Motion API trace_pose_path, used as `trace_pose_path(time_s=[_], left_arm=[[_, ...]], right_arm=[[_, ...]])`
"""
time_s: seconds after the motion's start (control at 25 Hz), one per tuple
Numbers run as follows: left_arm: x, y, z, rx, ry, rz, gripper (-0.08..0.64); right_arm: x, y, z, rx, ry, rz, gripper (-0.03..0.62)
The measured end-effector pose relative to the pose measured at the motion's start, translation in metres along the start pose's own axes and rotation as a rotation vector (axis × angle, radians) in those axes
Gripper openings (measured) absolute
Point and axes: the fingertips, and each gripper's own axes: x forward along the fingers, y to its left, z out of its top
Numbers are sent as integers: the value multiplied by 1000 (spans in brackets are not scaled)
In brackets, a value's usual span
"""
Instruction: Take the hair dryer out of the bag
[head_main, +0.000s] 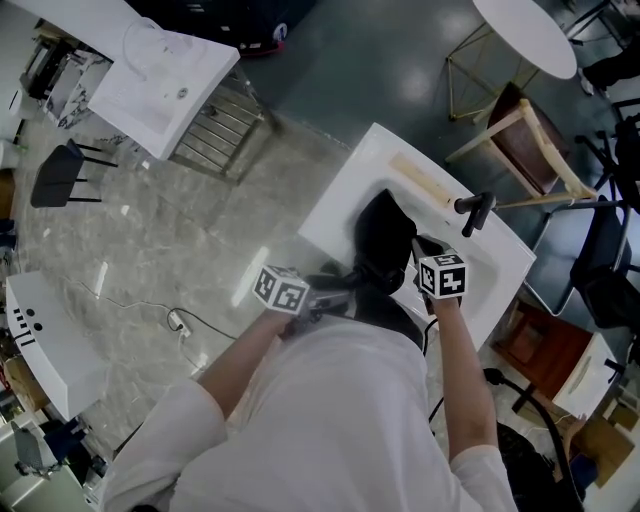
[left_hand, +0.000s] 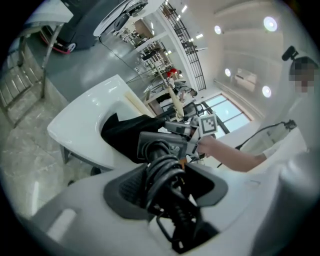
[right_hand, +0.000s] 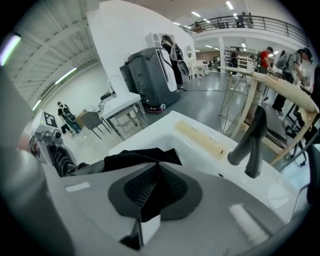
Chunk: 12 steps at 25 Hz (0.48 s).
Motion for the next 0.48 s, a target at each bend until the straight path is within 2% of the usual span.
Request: trace_pose_path(time_s=[0.24, 0.48], left_arm=[[-29, -21, 7, -29, -119, -75, 229], [-57, -24, 29, -5, -245, -49, 229]], right_arm=[[-3, 13, -15, 82, 8, 13, 14], [-14, 47, -29, 72, 13, 58, 14]])
